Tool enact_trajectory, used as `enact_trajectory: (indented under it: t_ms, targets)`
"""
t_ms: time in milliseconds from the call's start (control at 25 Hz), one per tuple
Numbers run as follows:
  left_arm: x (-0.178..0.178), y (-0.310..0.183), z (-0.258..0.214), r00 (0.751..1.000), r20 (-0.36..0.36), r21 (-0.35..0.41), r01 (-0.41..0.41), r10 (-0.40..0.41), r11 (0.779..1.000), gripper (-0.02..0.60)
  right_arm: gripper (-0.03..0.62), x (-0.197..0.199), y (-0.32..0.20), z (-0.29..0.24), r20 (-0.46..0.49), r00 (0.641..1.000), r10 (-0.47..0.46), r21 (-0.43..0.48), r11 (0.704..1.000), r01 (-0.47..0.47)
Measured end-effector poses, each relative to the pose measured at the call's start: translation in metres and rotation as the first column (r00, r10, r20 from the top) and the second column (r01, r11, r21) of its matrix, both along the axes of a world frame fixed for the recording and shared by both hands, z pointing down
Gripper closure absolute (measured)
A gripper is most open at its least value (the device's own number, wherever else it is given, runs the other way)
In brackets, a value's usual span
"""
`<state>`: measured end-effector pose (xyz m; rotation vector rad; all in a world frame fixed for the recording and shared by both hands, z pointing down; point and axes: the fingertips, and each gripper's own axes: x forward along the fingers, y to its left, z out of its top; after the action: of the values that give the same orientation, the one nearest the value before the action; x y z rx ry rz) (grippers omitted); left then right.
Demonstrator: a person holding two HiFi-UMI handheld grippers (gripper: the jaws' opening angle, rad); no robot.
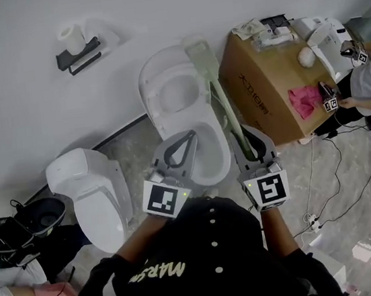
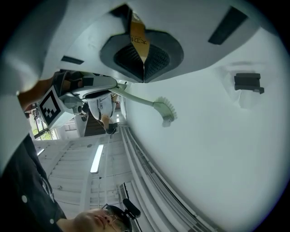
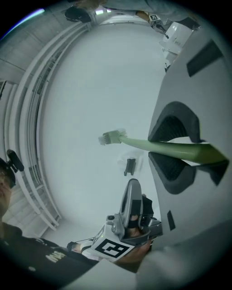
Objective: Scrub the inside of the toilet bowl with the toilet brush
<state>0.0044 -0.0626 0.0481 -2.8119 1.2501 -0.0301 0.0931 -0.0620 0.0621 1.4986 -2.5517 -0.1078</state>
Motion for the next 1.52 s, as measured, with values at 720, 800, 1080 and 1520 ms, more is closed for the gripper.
enact_trajectory:
  t_ms: [720,800,1080,1520]
  targets:
    - [0.001,0.010,-0.040,0.999,-0.041,0.072,0.036,-0.033,0.997,0.554,0.505,0.011,0.014,-0.057,0.192,0.981,-0.009,0.188,0.982,-0.028]
    - [0.003,0.009,-0.037,0.999,-0.041,0.073,0.038,-0.035,0.997,0.554,0.505,0.014,0.014,-0.051,0.162,0.987,-0.005,0.182,0.983,-0.025]
    - [0.009,0.010,-0.035,0.999,-0.039,0.068,0.030,-0.028,0.997,0.554,0.505,0.024,0.017,-0.051,0.158,0.987,0.017,0.180,0.983,-0.046]
    - [0.013,0.012,-0.032,1.000,-0.017,0.067,0.018,-0.017,0.998,0.554,0.505,0.030,0.021,-0.046,0.146,0.989,0.027,0.171,0.984,-0.052]
